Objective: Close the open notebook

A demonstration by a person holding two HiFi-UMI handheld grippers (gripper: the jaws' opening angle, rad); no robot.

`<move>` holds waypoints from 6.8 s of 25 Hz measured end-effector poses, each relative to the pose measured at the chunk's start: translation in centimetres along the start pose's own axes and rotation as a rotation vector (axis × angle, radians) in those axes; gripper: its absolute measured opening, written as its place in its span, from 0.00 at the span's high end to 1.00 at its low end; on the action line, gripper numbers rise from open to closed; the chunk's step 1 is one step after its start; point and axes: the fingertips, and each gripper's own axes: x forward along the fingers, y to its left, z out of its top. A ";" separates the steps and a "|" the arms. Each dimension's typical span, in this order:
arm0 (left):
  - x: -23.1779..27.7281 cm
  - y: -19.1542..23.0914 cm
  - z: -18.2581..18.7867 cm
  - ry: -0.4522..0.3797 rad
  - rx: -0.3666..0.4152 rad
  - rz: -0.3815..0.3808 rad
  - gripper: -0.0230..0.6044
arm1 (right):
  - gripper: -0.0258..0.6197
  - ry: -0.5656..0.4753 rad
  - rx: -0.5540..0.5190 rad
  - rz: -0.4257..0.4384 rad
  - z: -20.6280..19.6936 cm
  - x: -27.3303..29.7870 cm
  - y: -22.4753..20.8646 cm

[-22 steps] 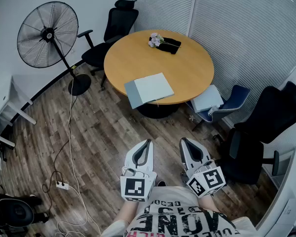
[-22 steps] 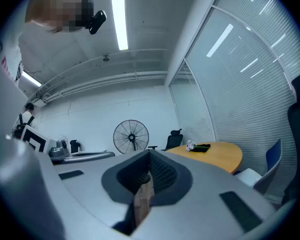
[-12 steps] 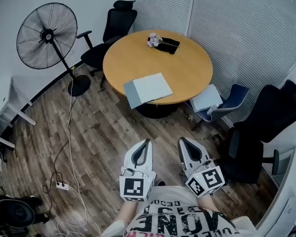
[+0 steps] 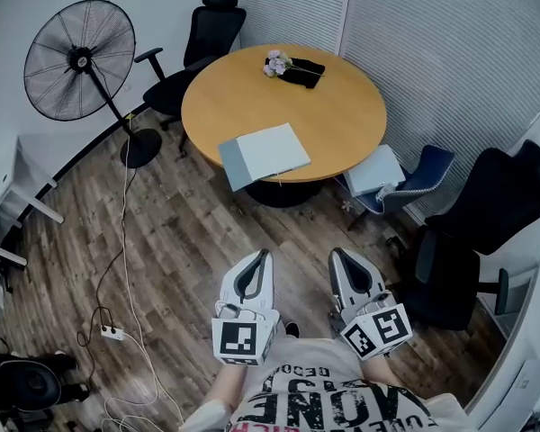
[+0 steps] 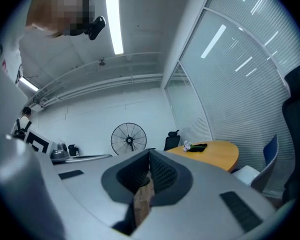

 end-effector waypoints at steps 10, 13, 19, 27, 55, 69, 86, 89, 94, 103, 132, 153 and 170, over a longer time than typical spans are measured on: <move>1.9 1.2 -0.2 0.006 -0.017 0.028 0.94 | 0.94 0.022 0.032 -0.001 -0.7 2.0 -1.4; 3.4 2.0 -0.2 0.017 -0.037 0.022 0.94 | 0.94 0.016 0.045 0.000 -0.7 3.7 -2.1; 7.7 5.6 0.1 0.012 -0.031 0.003 0.95 | 0.94 0.008 0.045 0.006 0.2 9.0 -3.6; 13.0 9.6 1.9 -0.002 -0.013 -0.037 0.94 | 0.94 0.017 0.021 -0.033 1.2 15.5 -5.4; 20.1 14.5 0.5 0.031 -0.039 -0.024 0.94 | 0.94 0.055 0.034 -0.027 0.3 23.4 -8.5; 29.0 16.2 1.7 -0.016 -0.045 0.127 0.94 | 0.94 0.083 0.010 0.127 2.1 31.3 -15.6; 32.1 17.9 1.4 -0.014 -0.056 0.283 0.94 | 0.94 0.125 0.017 0.222 2.2 34.6 -20.1; 32.2 18.1 1.2 -0.019 -0.063 0.307 0.94 | 0.94 0.139 0.021 0.231 1.8 34.8 -20.7; 32.1 18.6 0.5 -0.001 -0.072 0.331 0.94 | 0.94 0.148 0.033 0.230 1.3 35.2 -21.5; 32.9 21.3 -0.7 0.019 -0.087 0.334 0.94 | 0.94 0.166 0.039 0.223 0.2 37.6 -21.1; 36.1 28.4 -0.3 0.059 -0.085 0.200 0.94 | 0.94 0.165 0.028 0.159 -0.2 45.2 -18.2; 38.2 25.8 1.1 0.060 -0.092 0.262 0.94 | 0.94 0.166 0.032 0.261 1.1 46.1 -20.3; 38.9 25.9 0.8 0.080 -0.094 0.271 0.94 | 0.94 0.184 0.040 0.268 0.9 46.2 -20.9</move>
